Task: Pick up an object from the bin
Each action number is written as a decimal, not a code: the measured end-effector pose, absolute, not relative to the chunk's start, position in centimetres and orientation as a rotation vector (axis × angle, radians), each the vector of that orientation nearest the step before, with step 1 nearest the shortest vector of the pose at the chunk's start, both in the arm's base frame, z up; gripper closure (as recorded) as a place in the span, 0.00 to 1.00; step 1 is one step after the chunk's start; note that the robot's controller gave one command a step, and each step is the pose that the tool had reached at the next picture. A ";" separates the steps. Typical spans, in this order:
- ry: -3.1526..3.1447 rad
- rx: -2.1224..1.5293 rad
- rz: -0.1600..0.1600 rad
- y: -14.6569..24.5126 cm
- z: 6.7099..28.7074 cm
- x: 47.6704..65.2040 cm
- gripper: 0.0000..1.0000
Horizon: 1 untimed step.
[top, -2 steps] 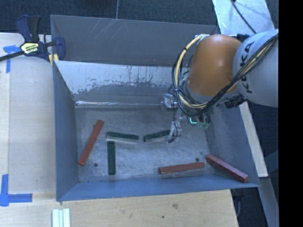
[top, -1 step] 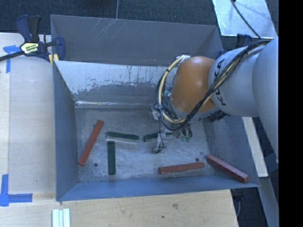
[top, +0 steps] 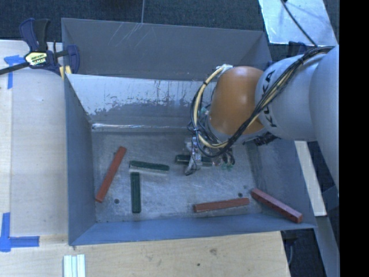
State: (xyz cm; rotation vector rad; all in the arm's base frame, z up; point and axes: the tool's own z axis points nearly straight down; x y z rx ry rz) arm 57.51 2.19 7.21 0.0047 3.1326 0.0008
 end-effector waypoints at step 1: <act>3.128 -0.019 -0.001 1.3 21.7 58.2 1.00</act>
Offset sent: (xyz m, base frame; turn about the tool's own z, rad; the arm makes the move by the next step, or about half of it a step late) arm 0.0040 -0.0087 0.1397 -0.0160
